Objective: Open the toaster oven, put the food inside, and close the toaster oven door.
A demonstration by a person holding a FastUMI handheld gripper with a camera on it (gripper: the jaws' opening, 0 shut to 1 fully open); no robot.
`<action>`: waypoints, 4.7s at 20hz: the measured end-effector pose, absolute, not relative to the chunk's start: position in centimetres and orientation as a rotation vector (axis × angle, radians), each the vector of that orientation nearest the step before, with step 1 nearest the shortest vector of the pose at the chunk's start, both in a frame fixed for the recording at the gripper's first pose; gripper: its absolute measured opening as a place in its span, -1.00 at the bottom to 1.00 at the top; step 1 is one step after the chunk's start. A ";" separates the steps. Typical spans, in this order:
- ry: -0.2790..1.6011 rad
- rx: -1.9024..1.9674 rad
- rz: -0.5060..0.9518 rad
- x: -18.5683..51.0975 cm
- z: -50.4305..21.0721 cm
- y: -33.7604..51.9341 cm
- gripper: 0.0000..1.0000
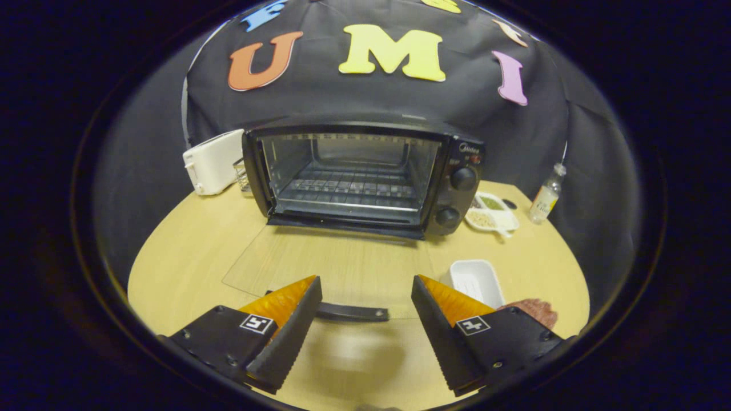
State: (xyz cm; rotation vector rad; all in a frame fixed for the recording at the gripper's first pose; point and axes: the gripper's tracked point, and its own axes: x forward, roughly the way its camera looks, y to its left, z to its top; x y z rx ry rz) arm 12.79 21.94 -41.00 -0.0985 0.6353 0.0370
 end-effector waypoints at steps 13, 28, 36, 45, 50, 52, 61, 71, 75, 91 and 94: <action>0.807 0.078 0.083 9.4 -42.3 2.3 0.95; 1.006 0.647 0.325 7.2 -42.7 5.8 -0.69; 0.826 0.802 0.342 12.6 -36.9 13.5 -0.69; 0.609 0.910 0.256 21.8 -36.9 24.0 -0.70; 0.501 1.030 0.137 26.9 -38.7 27.1 -0.69; 0.460 1.052 0.091 28.5 -39.6 27.9 -0.69; 0.402 1.030 -0.056 32.5 -42.8 28.8 -0.69; 0.432 0.587 -0.114 32.5 -42.8 27.1 -0.16; 0.412 0.456 -0.143 32.5 -41.8 25.1 0.74; 0.552 0.112 -0.051 18.1 -38.7 21.8 0.95; 0.611 0.064 -0.017 13.9 -39.8 22.0 0.95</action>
